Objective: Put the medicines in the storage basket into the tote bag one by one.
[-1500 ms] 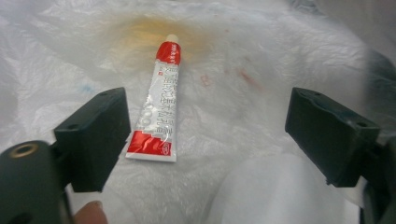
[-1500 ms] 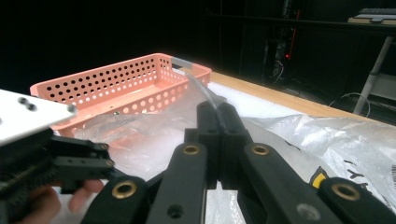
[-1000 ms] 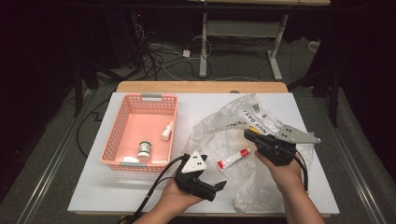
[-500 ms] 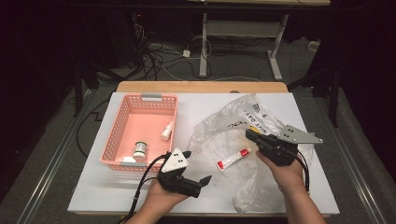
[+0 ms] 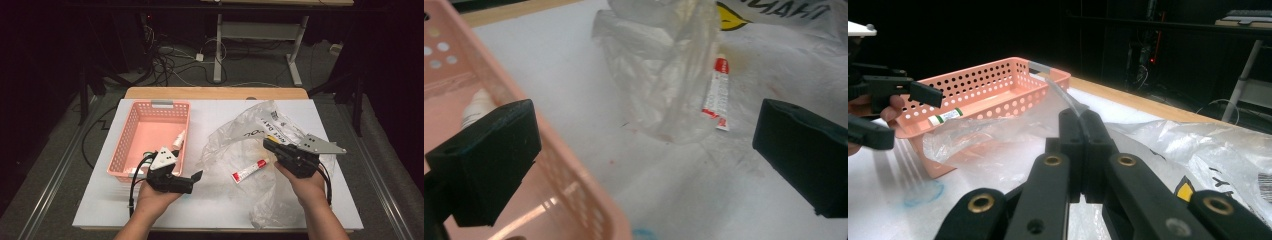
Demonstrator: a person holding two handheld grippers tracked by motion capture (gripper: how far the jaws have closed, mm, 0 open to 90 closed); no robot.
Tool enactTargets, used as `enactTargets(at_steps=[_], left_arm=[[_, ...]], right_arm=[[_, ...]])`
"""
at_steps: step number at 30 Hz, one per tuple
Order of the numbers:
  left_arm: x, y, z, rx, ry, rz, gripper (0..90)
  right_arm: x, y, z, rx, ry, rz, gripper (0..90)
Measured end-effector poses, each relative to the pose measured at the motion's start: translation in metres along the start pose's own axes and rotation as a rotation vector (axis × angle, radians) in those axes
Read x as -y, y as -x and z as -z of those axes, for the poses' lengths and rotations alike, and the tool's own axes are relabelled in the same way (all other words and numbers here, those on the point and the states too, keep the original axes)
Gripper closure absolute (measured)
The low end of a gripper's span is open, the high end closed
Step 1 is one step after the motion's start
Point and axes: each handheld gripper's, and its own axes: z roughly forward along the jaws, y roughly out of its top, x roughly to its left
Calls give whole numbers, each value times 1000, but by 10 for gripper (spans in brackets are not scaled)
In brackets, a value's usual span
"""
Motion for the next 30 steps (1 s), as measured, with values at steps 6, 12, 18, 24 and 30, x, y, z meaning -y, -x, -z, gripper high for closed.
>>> enactTargets(at_steps=[6,12,18,24,30], left_arm=[[3,-16,8,-60,5,24,0],[6,-34,18,-102,4,68,0],[9,-50,28,-144,5,108,0],[14,-66,37,-186,-12,146,0],[16,-73,41,-196,-31,171,0]], right_arm=[[0,0,0,0,-2,-3,900],[1,0,0,0,-2,-8,900],[1,0,0,-1,-2,-5,900],[1,1,0,0,-3,-6,900],[1,1,0,1,-4,-4,900]])
